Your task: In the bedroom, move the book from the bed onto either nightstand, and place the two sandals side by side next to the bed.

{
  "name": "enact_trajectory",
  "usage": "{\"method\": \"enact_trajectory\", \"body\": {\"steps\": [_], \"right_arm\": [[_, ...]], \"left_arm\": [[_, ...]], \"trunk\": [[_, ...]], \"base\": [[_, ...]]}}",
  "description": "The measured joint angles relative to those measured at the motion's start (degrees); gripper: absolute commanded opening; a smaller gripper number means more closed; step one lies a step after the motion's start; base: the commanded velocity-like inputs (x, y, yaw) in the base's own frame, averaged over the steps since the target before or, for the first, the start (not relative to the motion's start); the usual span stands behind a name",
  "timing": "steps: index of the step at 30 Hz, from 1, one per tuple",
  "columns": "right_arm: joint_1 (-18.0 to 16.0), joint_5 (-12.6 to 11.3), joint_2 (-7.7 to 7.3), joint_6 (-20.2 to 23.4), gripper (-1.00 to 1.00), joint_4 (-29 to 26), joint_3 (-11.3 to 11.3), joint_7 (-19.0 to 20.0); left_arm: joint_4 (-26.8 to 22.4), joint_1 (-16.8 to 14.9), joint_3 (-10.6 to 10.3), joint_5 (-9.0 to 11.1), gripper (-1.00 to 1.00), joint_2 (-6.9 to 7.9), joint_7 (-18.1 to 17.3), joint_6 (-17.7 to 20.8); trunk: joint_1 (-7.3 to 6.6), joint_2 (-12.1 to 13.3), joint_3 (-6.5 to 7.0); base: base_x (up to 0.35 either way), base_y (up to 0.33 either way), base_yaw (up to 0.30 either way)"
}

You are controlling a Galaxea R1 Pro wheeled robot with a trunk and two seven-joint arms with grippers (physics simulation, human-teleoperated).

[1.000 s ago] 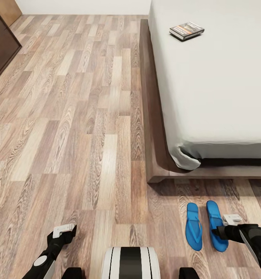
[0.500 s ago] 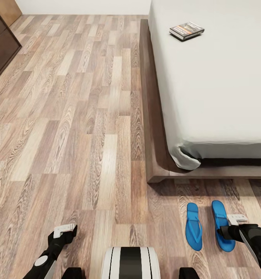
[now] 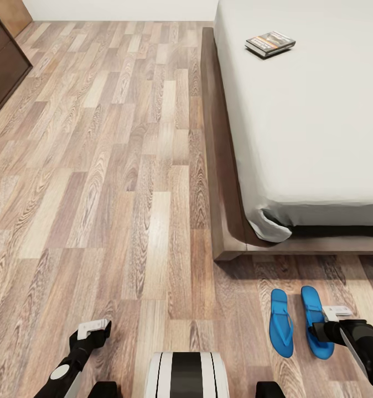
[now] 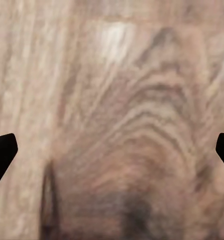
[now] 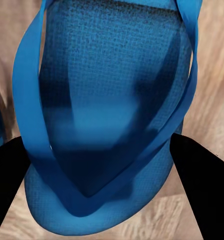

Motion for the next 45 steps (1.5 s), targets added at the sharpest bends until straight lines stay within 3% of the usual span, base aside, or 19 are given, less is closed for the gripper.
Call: {"method": "enact_trajectory", "body": {"steps": [6, 16, 36, 42, 45], "right_arm": [[0.0, 0.1, 0.61, 0.0, -1.00, 0.0, 0.0, 0.0], [0.0, 0.1, 0.68, 0.0, -1.00, 0.0, 0.0, 0.0], [0.0, 0.1, 0.68, 0.0, -1.00, 0.0, -0.1, 0.0], [0.0, 0.1, 0.68, 0.0, -1.00, 0.0, 0.0, 0.0], [0.0, 0.1, 0.68, 0.0, -1.00, 0.0, 0.0, 0.0]], "left_arm": [[0.0, 0.0, 0.0, 0.0, 1.00, -0.15, 0.0, 0.1], [0.0, 0.0, 0.0, 0.0, 1.00, -0.16, 0.1, 0.1], [0.0, 0.0, 0.0, 0.0, 1.00, -0.17, 0.1, 0.1], [0.0, 0.0, -0.1, 0.0, 1.00, -0.24, 0.1, 0.1], [0.0, 0.0, -0.1, 0.0, 1.00, -0.25, 0.1, 0.1]], "trunk": [[0.00, 0.0, 0.00], [0.26, -0.1, -2.21], [0.26, -0.1, -2.22], [0.41, -0.2, -3.54], [0.41, -0.2, -3.55]], "base": [[0.000, 0.000, 0.000], [0.000, 0.000, 0.000], [0.029, 0.004, 0.000], [0.000, 0.000, 0.000], [0.000, 0.000, 0.000]]}}
